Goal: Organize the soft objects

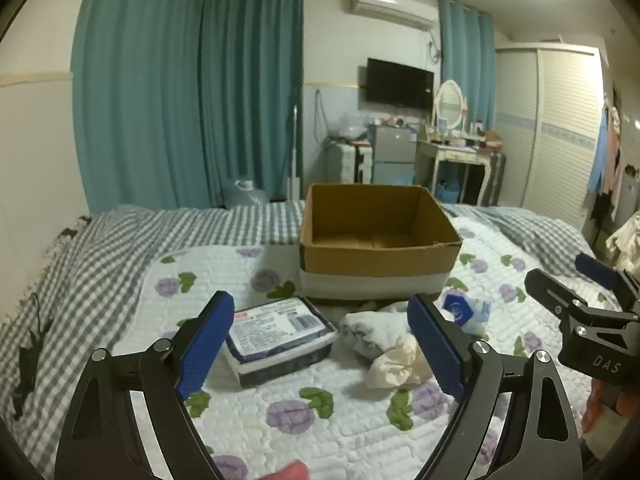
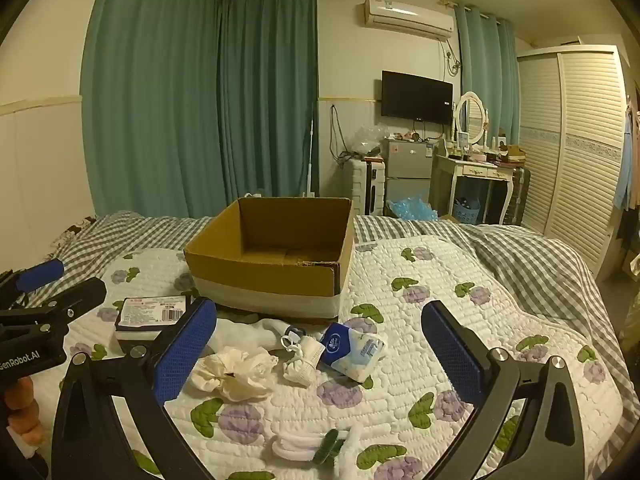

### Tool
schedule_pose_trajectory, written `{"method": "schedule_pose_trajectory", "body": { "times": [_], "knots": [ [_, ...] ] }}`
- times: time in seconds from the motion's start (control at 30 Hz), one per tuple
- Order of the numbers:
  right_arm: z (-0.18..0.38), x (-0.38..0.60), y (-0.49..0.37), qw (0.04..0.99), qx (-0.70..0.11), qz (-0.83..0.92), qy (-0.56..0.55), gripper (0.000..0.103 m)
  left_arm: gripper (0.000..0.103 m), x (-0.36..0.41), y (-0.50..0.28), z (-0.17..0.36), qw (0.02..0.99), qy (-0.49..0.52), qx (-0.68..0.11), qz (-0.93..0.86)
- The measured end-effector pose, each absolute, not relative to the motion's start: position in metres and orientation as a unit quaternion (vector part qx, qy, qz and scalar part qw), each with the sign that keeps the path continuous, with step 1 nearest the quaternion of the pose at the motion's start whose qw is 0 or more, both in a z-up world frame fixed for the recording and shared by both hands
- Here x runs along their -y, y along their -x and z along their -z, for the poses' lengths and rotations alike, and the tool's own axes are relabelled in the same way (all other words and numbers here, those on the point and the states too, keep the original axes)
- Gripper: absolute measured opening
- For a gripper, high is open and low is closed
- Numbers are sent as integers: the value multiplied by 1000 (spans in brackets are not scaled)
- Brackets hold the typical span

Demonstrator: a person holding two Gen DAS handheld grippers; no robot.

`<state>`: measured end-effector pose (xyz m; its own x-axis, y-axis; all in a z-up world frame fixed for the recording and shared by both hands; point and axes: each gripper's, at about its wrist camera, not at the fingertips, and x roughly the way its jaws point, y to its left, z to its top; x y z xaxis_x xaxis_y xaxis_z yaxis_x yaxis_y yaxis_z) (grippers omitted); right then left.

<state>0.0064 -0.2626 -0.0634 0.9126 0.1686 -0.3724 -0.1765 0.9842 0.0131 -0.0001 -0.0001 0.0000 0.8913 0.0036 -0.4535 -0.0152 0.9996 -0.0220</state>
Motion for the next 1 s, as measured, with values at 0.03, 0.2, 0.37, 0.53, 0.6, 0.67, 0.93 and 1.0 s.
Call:
{"method": "schedule_pose_trajectory", "body": {
  "times": [0.03, 0.2, 0.37, 0.53, 0.6, 0.67, 0.93, 1.0],
  "knots": [
    [64, 262, -7, 978, -190, -88, 10, 103, 90, 0, 0, 0, 973, 12, -231, -5],
    [65, 263, -8, 977, -192, -89, 8, 103, 90, 0, -1, 0, 972, 16, -235, -5],
    [71, 269, -10, 977, -196, -87, 11, 103, 90, 4, 0, -1, 972, 13, -233, -9],
    [72, 267, -10, 976, -201, -83, 12, 103, 90, 7, 3, 0, 972, 14, -233, -12],
    [72, 266, -11, 976, -203, -83, 12, 103, 90, 2, 2, 1, 972, 16, -232, -11],
    [72, 266, -11, 975, -204, -82, 13, 103, 90, 1, 2, 1, 972, 16, -233, -10],
    [72, 267, -11, 975, -205, -83, 13, 103, 90, -1, 1, 2, 972, 14, -236, -14],
    [73, 267, -11, 975, -205, -83, 14, 103, 90, -1, 0, 2, 971, 13, -238, -15]
  ]
}}
